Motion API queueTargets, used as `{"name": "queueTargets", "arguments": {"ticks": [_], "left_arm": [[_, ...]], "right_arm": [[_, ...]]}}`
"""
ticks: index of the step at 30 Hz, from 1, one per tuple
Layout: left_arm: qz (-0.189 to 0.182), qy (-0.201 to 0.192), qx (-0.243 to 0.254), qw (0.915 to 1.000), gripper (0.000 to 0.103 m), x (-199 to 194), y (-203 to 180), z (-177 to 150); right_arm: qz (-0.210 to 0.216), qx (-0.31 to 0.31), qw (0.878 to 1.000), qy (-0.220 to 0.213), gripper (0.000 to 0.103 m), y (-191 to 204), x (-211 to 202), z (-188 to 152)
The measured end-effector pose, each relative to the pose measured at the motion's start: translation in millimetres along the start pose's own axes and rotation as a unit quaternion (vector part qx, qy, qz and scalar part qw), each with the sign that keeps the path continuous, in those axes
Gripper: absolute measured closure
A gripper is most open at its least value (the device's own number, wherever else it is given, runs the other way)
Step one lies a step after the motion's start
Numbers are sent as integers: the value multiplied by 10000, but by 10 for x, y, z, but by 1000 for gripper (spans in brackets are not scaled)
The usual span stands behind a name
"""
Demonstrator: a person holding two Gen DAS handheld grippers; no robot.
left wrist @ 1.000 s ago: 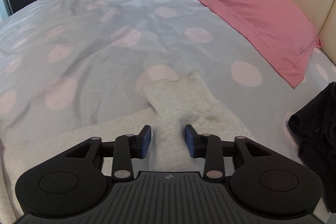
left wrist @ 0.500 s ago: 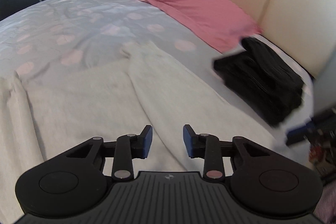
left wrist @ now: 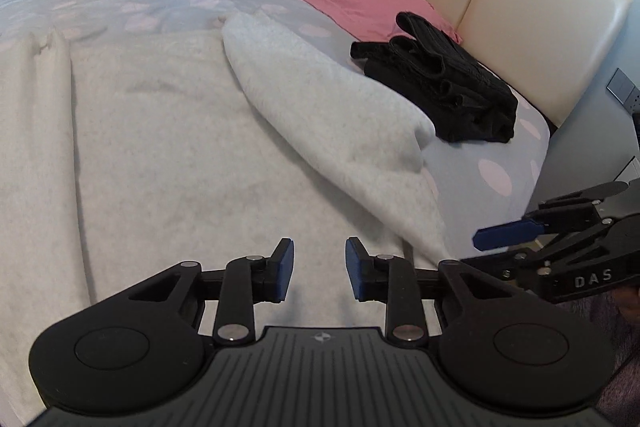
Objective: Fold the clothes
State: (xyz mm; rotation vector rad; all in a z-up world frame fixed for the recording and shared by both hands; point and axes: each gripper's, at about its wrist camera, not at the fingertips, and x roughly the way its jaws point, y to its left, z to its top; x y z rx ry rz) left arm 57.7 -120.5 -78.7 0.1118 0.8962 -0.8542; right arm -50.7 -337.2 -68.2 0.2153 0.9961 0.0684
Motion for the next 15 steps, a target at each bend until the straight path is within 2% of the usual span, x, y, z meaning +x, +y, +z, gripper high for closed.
{"name": "queueTargets", "arguments": {"ticks": [2,4,6,8,11,15], "left_arm": [[-52,-20,21,10000,77,4,-16,-48],[-135,-31,77,9999,77,7,-44,-82],[-204,-36,163,9997,77,17,-83,-110],[-241,-30,284,9993,79,43,-130,-142],[-307,-43,446,9985,83,114,-189,-149],[-471,-112,418,9979,87,302,-250,-54]], "right_arm": [[-72,36,10000,5,50,30,83,-24],[-122,91,9999,21,60,39,163,-36],[-140,177,9997,-15,96,18,198,-40],[-181,248,9994,-146,99,-2,106,-52],[-468,262,9979,-350,100,-23,-104,-95],[-564,385,9968,-424,100,-66,-197,-134]]}}
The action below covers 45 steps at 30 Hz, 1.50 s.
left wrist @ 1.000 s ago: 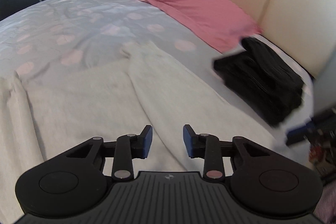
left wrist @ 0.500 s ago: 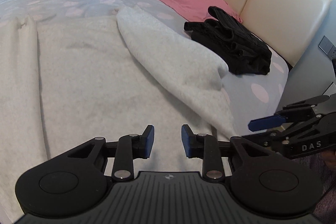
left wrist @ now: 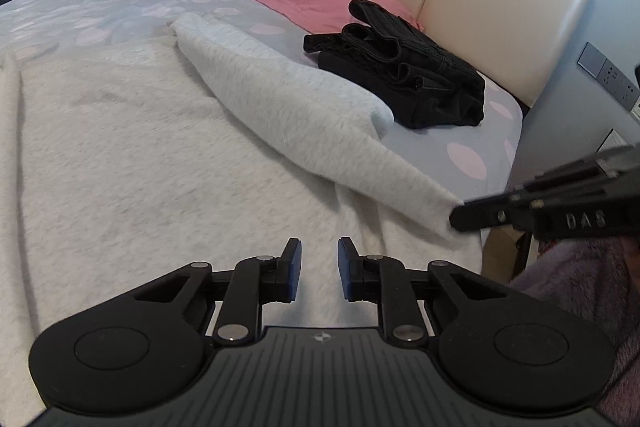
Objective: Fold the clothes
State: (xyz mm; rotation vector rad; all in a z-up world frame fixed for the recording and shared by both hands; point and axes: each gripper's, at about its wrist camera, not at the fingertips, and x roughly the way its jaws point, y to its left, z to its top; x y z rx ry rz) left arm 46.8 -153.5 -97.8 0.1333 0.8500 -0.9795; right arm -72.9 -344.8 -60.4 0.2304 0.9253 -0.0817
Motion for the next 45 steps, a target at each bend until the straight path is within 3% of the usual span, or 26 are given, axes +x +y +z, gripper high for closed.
{"name": "queueTargets", "arguments": {"ticks": [3,7,12,16,20,23,25,27,28,33,41,45], "left_arm": [[-291,96,61,9995,88,191,-101,19],[-629,545,366,9959,92,492,-342,-168],[-749,340,471,9955,93,418,-375,-306],[-796,85,1021,9916,92,246,-484,-380],[-557,-254,545,9966,92,169,-328,-306],[-653,-278,187,9973,92,225,-259,-224],[-822,-179,424,9956,93,320,-386,-241],[-891,-78,819,9926,103,420,-569,-309],[-875,-39,944,9917,103,463,-637,-343],[-1096,129,740,9911,103,500,-539,-424],[-1220,571,939,9864,103,391,-568,-626],[-1283,673,781,9864,103,302,-480,-627]], "right_arm": [[21,39,10000,-50,100,7,-31,18],[44,30,9998,-204,100,68,-91,88],[46,-82,10000,-32,100,150,43,125],[-45,-58,10000,-3,100,125,98,147],[-45,53,9999,-121,100,79,11,119],[-28,67,9998,-189,100,70,-41,91],[10,77,9997,-228,100,69,-61,84],[87,108,9996,-262,100,71,-76,88],[82,103,9997,-209,100,77,-59,83],[124,106,9999,43,100,70,61,36],[357,3,9981,496,99,176,381,16],[453,-142,9965,689,84,243,494,-23]]}}
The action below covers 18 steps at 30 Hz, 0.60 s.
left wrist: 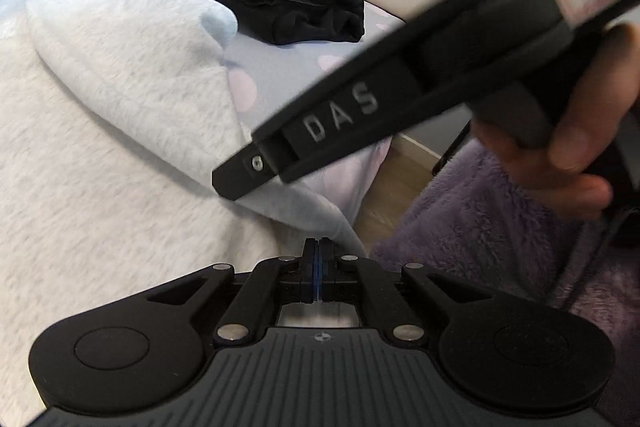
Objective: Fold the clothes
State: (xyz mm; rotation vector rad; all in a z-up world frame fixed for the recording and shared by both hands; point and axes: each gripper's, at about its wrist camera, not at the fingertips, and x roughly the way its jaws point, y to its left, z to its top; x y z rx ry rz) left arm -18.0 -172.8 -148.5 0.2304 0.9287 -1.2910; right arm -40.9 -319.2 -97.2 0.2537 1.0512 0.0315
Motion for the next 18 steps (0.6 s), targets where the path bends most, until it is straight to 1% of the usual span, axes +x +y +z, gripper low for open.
{"name": "queueTargets", "arguments": {"ticks": [1,2,3,5,8,12,14,15,18], "left_arm": [[-19,-1,-70,10000,103,-37,23,-3],[-6,5,-124,9999,103,-73,46,-5],[45,21,-160,9999,102,-108,67,-7],[188,46,-244,9995,99,-191,101,12],[503,55,-370,9980,99,-328,157,43],[968,-43,-578,9936,99,-578,156,112],[1242,-122,-788,9890,93,-712,200,128],[1375,-160,-898,9863,92,-776,225,133],[1757,-371,-1241,9759,92,-1026,300,102]], "right_arm": [[47,21,10000,-5,80,-5,-7,-7],[86,62,9999,-45,70,-17,-32,-14],[122,108,9998,-94,65,-31,-61,-20],[130,220,9993,-260,64,-73,-140,-27],[83,485,9975,-510,63,-163,-253,-25],[-66,592,9965,-586,63,-194,-279,-23],[-60,513,9971,-562,62,-154,-271,-19],[-45,450,9975,-547,59,-122,-263,-15],[57,214,9984,-516,57,2,-235,10]]}}
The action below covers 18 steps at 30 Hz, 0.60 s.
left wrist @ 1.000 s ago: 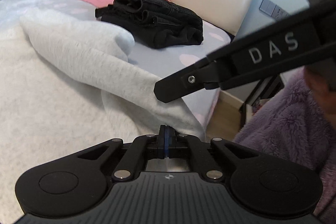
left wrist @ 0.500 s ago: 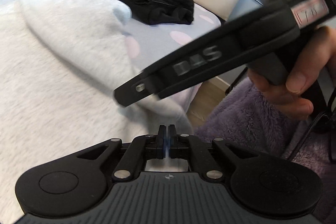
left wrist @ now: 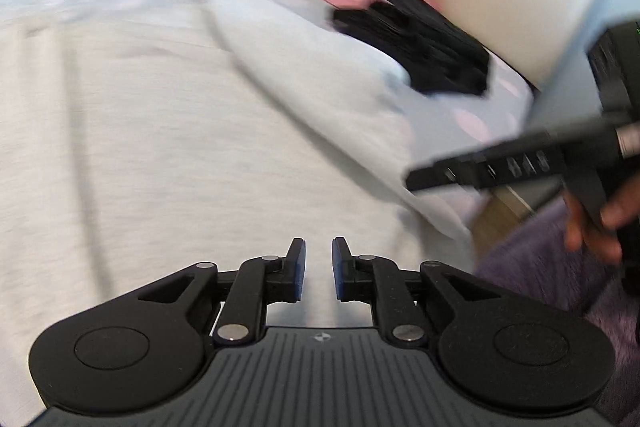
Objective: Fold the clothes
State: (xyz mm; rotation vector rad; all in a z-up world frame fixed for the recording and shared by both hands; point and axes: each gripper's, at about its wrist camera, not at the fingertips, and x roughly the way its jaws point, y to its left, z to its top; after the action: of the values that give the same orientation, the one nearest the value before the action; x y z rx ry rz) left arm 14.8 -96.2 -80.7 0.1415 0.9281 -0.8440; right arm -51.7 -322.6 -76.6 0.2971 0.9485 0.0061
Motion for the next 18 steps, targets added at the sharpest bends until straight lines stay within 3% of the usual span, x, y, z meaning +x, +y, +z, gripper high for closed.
{"name": "queueTargets", "arguments": {"ticks": [4,6,12,18], "left_arm": [[447,-297,-612,9967,92,-265,273,-16],[749,-492,-1042,9905,92,-391,463,-39],[1493,-840,-2248,9592,90,-610,1084,-35],[1958,-884,-2895,9328,84,-707,1548,-137]], "right_arm": [[136,-247,9996,-22,55,164,23,43],[143,-367,9992,-6,55,240,44,69],[64,-663,9978,-25,52,405,97,142],[-384,-692,9968,-105,49,314,130,292]]}}
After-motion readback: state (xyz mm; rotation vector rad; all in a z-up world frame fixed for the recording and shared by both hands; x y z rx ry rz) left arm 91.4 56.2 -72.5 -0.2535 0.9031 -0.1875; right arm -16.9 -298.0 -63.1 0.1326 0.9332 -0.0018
